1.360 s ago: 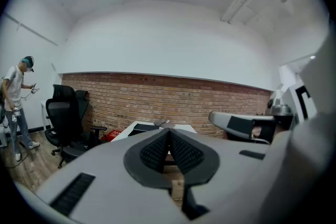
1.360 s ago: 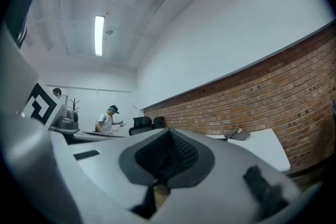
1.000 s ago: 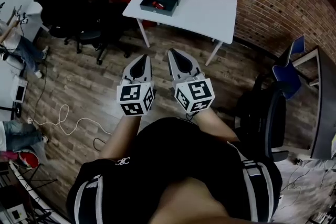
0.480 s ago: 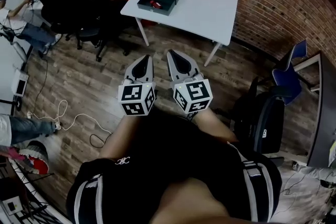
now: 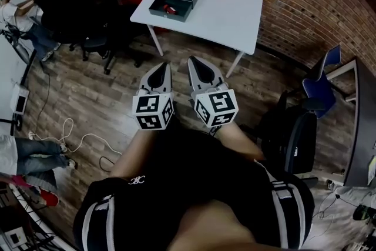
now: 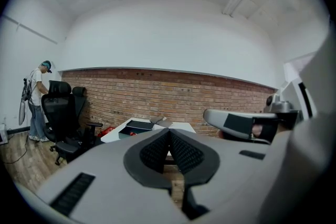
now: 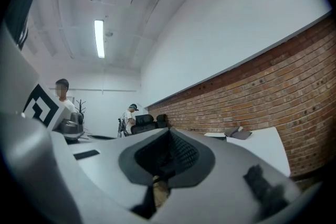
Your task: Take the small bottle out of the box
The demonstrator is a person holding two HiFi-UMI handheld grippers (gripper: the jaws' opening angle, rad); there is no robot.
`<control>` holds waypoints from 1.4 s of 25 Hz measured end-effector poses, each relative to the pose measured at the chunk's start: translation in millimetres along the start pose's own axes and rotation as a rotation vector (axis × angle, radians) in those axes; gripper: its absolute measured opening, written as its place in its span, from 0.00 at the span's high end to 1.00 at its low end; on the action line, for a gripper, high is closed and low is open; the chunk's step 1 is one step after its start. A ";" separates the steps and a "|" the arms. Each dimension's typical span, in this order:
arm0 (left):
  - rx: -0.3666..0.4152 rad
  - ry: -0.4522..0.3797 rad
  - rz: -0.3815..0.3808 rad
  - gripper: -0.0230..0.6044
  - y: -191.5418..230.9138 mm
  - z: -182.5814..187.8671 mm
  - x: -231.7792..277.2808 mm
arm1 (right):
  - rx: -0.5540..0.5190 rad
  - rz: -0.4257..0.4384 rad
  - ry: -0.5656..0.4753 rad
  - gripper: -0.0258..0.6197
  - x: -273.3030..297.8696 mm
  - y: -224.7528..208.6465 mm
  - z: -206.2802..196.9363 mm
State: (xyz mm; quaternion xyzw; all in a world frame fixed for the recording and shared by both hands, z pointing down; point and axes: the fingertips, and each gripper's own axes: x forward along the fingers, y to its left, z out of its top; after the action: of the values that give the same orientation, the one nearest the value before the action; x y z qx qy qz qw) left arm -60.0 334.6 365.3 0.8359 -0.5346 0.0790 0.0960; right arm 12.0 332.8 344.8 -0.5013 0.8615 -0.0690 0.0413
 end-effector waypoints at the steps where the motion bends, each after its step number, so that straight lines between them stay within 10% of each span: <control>1: -0.003 -0.002 -0.003 0.94 2.1 0.6 2.4 | -0.004 -0.005 0.000 0.91 3.2 -1.4 0.4; 35: -0.073 0.032 -0.126 0.94 224.1 47.5 190.9 | -0.036 -0.134 0.087 0.91 289.7 -25.7 -9.6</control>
State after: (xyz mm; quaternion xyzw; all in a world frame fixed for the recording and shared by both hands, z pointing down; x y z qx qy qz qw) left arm -182.8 63.3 381.1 0.8624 -0.4820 0.0668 0.1398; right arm -110.4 69.1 357.9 -0.5548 0.8283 -0.0779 -0.0101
